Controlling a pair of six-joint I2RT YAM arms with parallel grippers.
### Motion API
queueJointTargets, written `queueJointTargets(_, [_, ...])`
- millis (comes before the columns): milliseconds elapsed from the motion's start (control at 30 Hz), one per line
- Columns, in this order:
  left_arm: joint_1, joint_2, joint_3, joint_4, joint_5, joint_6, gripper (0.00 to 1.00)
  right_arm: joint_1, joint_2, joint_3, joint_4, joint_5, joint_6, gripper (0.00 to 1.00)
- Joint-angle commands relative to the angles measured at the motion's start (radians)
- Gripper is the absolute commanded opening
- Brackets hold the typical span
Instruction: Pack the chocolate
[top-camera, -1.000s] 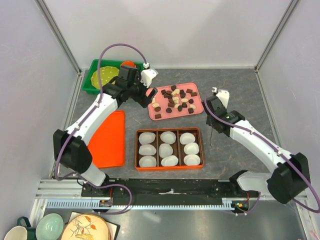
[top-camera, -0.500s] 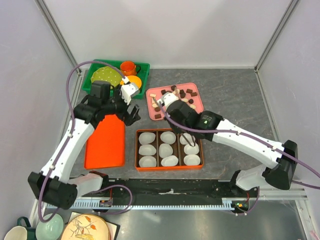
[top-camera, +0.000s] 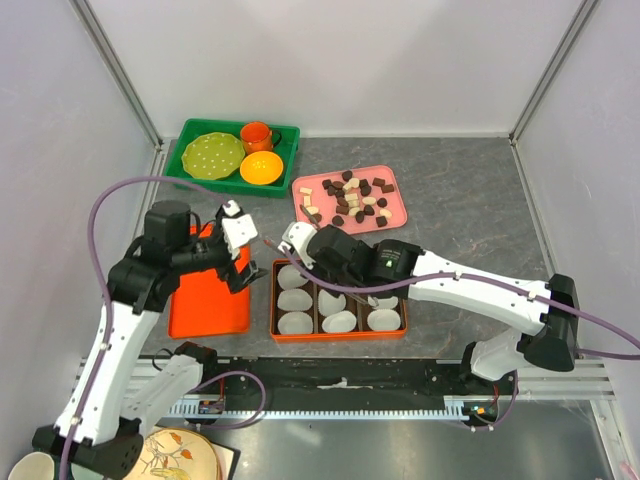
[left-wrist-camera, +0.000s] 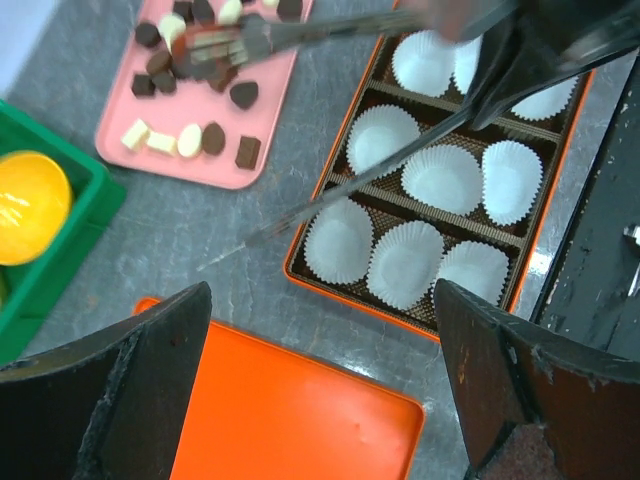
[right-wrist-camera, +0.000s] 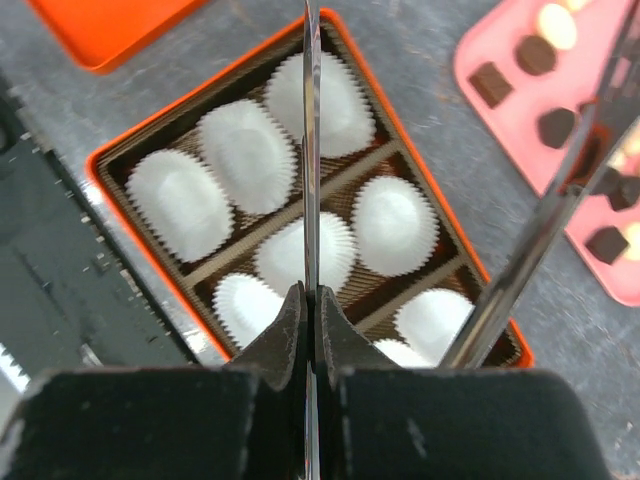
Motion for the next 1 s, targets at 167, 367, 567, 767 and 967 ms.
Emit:
queueJointTargets(167, [-0.007,-0.077,-0.045,-0.078,0.219,0.206,0.98,0.087,0.029,0.063,0.010,-0.047,-0.021,0.00])
queueJointTargets(367, [-0.012,-0.031,-0.023,-0.193,0.251,0.347,0.91,0.101,0.017,0.066,-0.011,-0.047,-0.053,0.00])
queueJointTargets(567, [-0.014,-0.037,-0.063,-0.202,0.222,0.442,0.87,0.101,-0.010,0.036,-0.001,-0.107,-0.052,0.00])
queueJointTargets(767, [-0.021,-0.010,-0.053,-0.245,0.216,0.528,0.51,0.101,-0.033,0.022,0.002,-0.177,-0.050,0.00])
queueJointTargets(967, [-0.026,-0.008,-0.033,-0.273,0.227,0.554,0.34,0.101,-0.043,0.028,0.001,-0.228,-0.053,0.00])
